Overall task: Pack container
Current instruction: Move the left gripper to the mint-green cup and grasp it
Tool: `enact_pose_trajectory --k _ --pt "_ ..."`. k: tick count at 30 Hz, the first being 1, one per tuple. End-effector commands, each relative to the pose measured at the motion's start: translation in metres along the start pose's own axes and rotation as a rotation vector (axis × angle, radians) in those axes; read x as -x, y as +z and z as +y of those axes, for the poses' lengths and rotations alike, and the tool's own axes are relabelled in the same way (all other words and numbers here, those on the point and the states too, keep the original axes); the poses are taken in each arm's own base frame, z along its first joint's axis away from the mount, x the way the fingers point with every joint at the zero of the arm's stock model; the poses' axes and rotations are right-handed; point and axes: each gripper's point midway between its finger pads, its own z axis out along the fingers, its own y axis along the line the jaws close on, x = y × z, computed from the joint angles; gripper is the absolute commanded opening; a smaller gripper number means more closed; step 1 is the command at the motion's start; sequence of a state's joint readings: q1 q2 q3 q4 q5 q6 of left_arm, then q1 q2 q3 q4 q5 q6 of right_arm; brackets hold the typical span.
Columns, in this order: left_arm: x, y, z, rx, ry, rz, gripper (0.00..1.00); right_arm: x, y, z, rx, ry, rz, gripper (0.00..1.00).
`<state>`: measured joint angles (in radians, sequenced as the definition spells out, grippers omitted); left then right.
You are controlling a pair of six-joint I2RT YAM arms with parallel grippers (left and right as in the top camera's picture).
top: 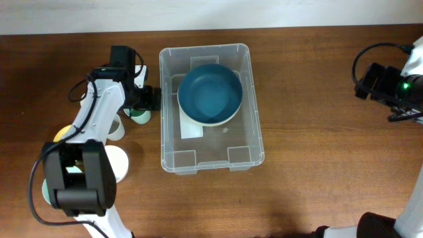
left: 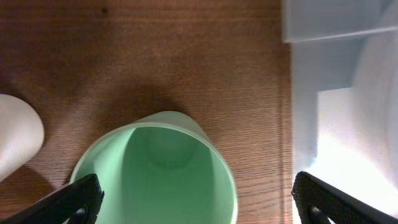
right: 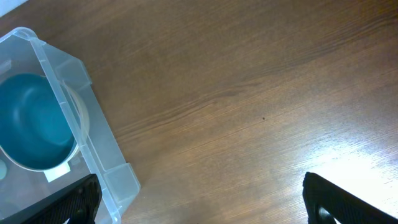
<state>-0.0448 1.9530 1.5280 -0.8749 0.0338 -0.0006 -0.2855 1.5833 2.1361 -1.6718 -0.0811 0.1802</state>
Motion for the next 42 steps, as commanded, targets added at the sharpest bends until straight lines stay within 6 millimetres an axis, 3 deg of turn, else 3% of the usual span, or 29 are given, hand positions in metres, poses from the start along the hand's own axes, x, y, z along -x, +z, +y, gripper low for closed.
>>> enact_pose_trajectory --k 1,5,14,20,22,28,38,42 --pt "0.002 0.006 -0.003 -0.015 0.013 0.008 0.99 0.0 0.003 0.003 0.012 -0.01 0.011 0.99" --pt "0.001 0.008 -0.003 -0.015 0.013 0.011 0.95 0.0 0.003 0.003 0.012 -0.01 0.011 0.99" --pt "0.001 0.009 -0.003 -0.015 0.013 0.012 0.47 0.0 0.003 0.003 0.013 -0.01 0.011 0.99" --pt "0.001 0.009 -0.003 -0.016 0.013 0.013 0.34 0.0 0.003 0.003 0.013 -0.01 0.011 0.99" --pt "0.001 0.009 -0.003 -0.016 0.013 0.014 0.22 0.0 0.003 0.003 0.013 -0.01 0.011 0.99" --pt "0.001 0.009 -0.003 -0.016 0.013 0.015 0.05 0.0 0.003 0.003 0.013 -0.01 0.011 0.99" --pt "0.001 0.009 -0.003 -0.015 0.013 0.015 0.0 0.0 0.003 0.003 0.013 -0.01 0.011 0.99" --pt "0.006 -0.013 -0.003 -0.012 0.017 0.02 0.0 0.0 0.003 0.003 0.013 -0.01 0.01 0.99"
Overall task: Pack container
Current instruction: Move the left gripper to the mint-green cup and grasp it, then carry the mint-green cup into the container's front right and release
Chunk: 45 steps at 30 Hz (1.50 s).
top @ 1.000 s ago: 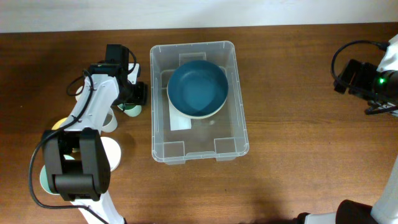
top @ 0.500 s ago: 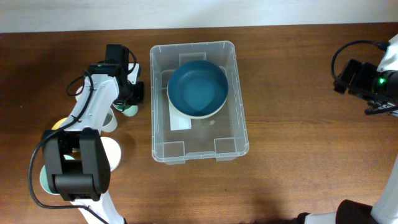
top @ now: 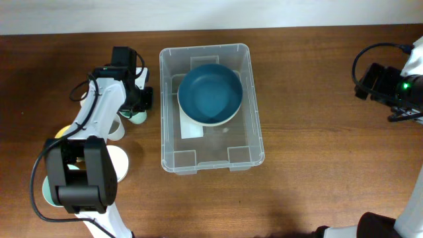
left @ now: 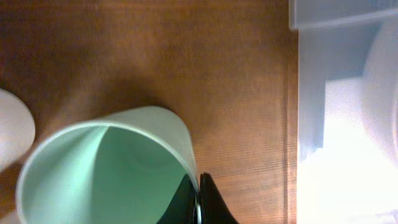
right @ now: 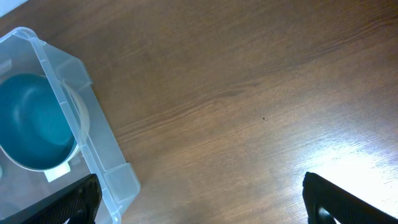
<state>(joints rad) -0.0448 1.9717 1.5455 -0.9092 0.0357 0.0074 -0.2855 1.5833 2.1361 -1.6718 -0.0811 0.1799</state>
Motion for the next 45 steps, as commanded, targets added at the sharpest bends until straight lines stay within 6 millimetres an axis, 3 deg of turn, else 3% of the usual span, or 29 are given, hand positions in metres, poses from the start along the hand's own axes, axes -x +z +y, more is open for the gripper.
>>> enact_pose_trajectory --k 1,9,12,15,21,27,32,37,45 --pt "0.014 -0.028 -0.003 -0.009 0.011 -0.021 0.0 0.0 0.003 0.003 0.013 -0.01 0.008 0.99" --pt "0.045 -0.143 -0.015 -0.007 0.036 -0.203 0.0 0.001 0.003 0.003 0.013 -0.01 0.007 0.99" --pt "0.043 -0.175 -0.039 -0.031 0.049 -0.262 0.0 0.001 0.003 0.003 0.013 -0.01 0.007 0.99" --pt "0.031 -0.187 -0.076 -0.07 0.088 -0.263 0.0 0.001 0.003 0.003 0.013 -0.01 0.007 0.99" --pt "-0.004 -0.184 -0.17 -0.156 0.193 -0.205 0.0 0.001 0.003 0.003 0.013 -0.01 0.007 0.99" --pt "-0.039 -0.174 -0.232 -0.146 0.07 -0.177 0.0 0.001 0.003 0.003 0.013 -0.01 0.007 0.99" --pt "-0.062 -0.153 -0.262 -0.128 0.002 -0.13 0.0 0.0 0.003 0.003 0.013 -0.01 0.008 0.99" --pt "-0.076 -0.119 -0.286 -0.112 -0.009 -0.082 0.0 -0.001 0.003 0.003 0.013 -0.01 0.012 0.99" --pt "-0.093 -0.067 -0.31 -0.096 0.021 0.027 0.0 -0.001 0.003 0.003 0.012 -0.009 0.015 0.99"
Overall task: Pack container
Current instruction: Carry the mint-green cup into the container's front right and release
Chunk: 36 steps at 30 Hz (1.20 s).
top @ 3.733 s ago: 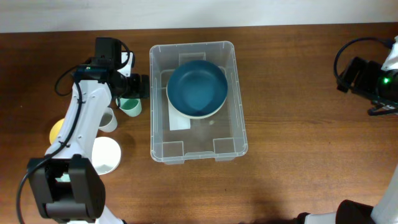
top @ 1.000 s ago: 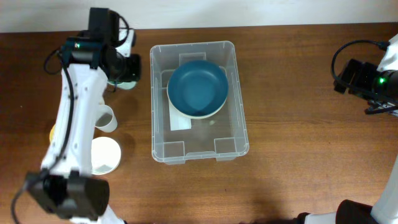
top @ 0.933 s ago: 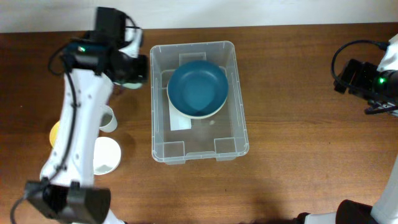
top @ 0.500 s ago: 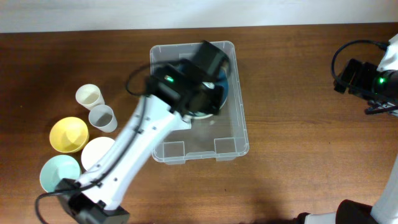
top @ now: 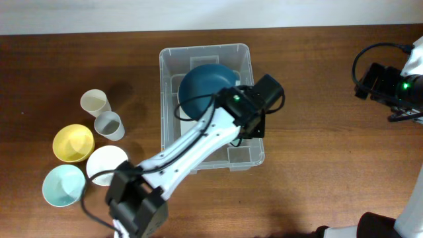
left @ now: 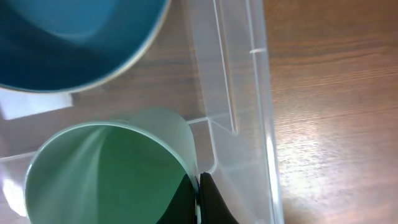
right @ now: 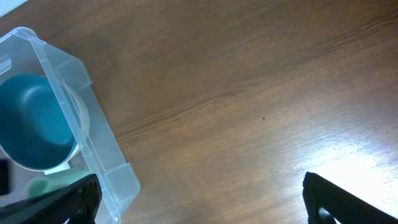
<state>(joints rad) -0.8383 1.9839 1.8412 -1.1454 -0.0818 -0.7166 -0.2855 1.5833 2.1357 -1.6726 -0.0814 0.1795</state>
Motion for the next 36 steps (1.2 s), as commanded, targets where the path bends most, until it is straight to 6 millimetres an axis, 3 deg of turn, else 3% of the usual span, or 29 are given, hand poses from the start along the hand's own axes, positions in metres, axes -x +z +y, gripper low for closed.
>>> enact_pose_trajectory --k 1,5,9,11,19,23,27,30,31,32,36 --pt "-0.013 0.024 -0.005 0.003 -0.023 0.073 0.0 -0.001 0.003 0.003 0.012 -0.009 0.014 0.99" --pt "-0.021 0.039 -0.006 0.01 -0.021 0.12 0.0 -0.001 0.003 0.003 0.012 -0.009 0.013 0.99" --pt "-0.02 0.039 -0.006 0.01 -0.021 0.119 0.0 -0.001 0.003 0.003 0.012 -0.009 0.013 0.99" --pt "-0.021 0.039 -0.005 0.012 -0.021 0.121 0.11 -0.001 0.003 0.003 0.012 -0.009 0.013 0.99" --pt "-0.02 0.037 -0.006 0.006 0.027 0.117 0.28 -0.001 0.003 0.003 0.012 -0.009 0.013 0.99" --pt "-0.004 0.021 0.0 0.019 0.037 0.049 0.3 -0.001 0.003 0.003 0.012 -0.009 0.013 0.99" --pt "0.03 -0.015 0.014 0.042 0.052 -0.085 0.33 -0.001 0.003 0.003 0.012 -0.009 0.013 0.99" --pt "0.054 -0.055 0.041 0.087 0.018 -0.188 0.37 -0.001 0.003 0.003 0.012 -0.009 0.013 0.99" --pt "0.067 -0.08 0.067 0.137 -0.027 -0.243 0.49 -0.001 0.003 0.003 0.012 -0.009 0.013 0.99" --pt "0.072 -0.093 0.086 0.167 -0.059 -0.267 0.54 -0.001 0.003 0.003 0.012 -0.009 0.013 0.99" --pt "0.077 -0.126 0.159 0.245 -0.2 -0.278 0.59 -0.001 0.003 0.003 0.012 -0.009 0.013 0.99"
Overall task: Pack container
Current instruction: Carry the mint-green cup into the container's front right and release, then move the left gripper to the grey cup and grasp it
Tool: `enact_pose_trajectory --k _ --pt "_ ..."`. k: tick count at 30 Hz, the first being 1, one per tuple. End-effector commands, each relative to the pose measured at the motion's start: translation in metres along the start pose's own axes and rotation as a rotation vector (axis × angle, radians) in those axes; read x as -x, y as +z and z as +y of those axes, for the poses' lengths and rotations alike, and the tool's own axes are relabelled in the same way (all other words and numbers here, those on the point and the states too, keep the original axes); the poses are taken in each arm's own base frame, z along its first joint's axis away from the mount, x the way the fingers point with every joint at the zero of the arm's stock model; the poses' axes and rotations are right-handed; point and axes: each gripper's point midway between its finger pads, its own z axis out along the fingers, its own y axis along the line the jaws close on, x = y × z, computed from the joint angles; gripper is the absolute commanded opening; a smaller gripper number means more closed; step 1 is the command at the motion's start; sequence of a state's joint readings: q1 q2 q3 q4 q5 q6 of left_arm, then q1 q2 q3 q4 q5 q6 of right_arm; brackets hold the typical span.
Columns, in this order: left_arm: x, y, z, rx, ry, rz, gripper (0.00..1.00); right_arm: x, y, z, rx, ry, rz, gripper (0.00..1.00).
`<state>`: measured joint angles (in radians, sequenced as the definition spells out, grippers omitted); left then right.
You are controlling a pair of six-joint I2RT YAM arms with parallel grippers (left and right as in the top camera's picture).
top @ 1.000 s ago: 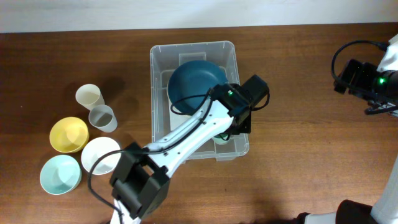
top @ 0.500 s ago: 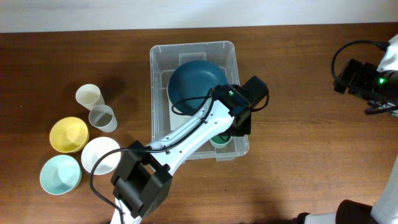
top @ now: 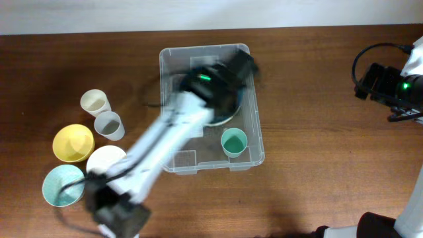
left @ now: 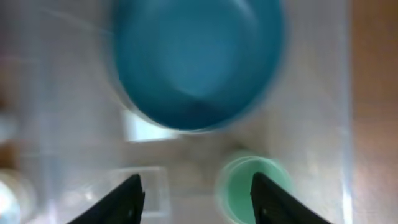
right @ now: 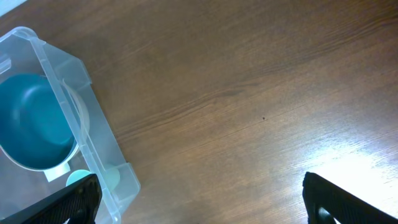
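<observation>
The clear plastic container [top: 162, 99] stands mid-table with a blue bowl [top: 228, 106] in its far half. A green cup [top: 233, 142] stands upright in its near right corner, free of any gripper. My left arm [top: 192, 92], blurred, reaches over the container. In the left wrist view my left gripper [left: 200, 202] is open above the container floor, with the blue bowl [left: 196, 62] ahead and the green cup [left: 252, 186] just inside its right finger. My right gripper [right: 205, 205] is open and empty over bare table at the far right, right of the container [right: 93, 137].
Left of the container stand a cream cup [top: 94, 101] and a grey cup [top: 109, 124]. Nearer the front are a yellow bowl [top: 73, 142], a white bowl [top: 106, 162] and a light blue bowl [top: 63, 186]. The right arm [top: 390, 89] sits at the table's right edge.
My left gripper was shut on the green cup's rim, low in the container's near right corner. Now it is open and higher, and the cup stands there alone. The right arm has not moved.
My left gripper stood open around the green cup on the table left of the container. Then it was shut on the cup's rim. Later it held the cup inside the container's near right corner, and now the cup stands there released.
</observation>
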<state>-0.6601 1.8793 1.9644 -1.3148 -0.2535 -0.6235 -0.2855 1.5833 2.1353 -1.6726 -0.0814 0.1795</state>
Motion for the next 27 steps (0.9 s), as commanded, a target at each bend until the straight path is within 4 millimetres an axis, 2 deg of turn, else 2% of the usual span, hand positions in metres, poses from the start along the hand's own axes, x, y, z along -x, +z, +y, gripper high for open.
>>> enact_pose_trajectory --k 1,6,9,11,17,20,23,27 --pt "0.033 -0.039 0.091 0.119 -0.155 -0.099 0.61 -0.001 0.003 0.003 0.012 -0.009 0.013 0.99" --pt "0.027 -0.032 0.195 0.276 -0.357 0.006 0.68 -0.001 0.003 0.003 0.012 -0.009 0.013 0.99" --pt "0.018 -0.019 0.237 0.337 -0.425 0.059 0.7 -0.001 0.003 0.003 0.012 -0.009 0.013 0.99" --pt "0.01 -0.004 0.256 0.345 -0.449 0.104 0.73 -0.001 0.003 0.003 0.012 -0.009 0.013 0.99" --pt "-0.02 0.059 0.278 0.292 -0.481 0.218 0.74 -0.001 0.003 0.003 0.012 -0.009 0.013 0.99" --pt "-0.034 0.086 0.284 0.272 -0.459 0.274 0.74 -0.001 0.003 0.003 0.013 -0.009 0.013 0.99" --pt "-0.045 0.105 0.286 0.268 -0.434 0.329 0.74 -0.001 0.003 0.003 0.013 -0.009 0.013 0.99" --pt "-0.049 0.123 0.285 0.271 -0.423 0.362 0.74 -0.001 0.003 0.003 0.013 -0.009 0.013 0.99"
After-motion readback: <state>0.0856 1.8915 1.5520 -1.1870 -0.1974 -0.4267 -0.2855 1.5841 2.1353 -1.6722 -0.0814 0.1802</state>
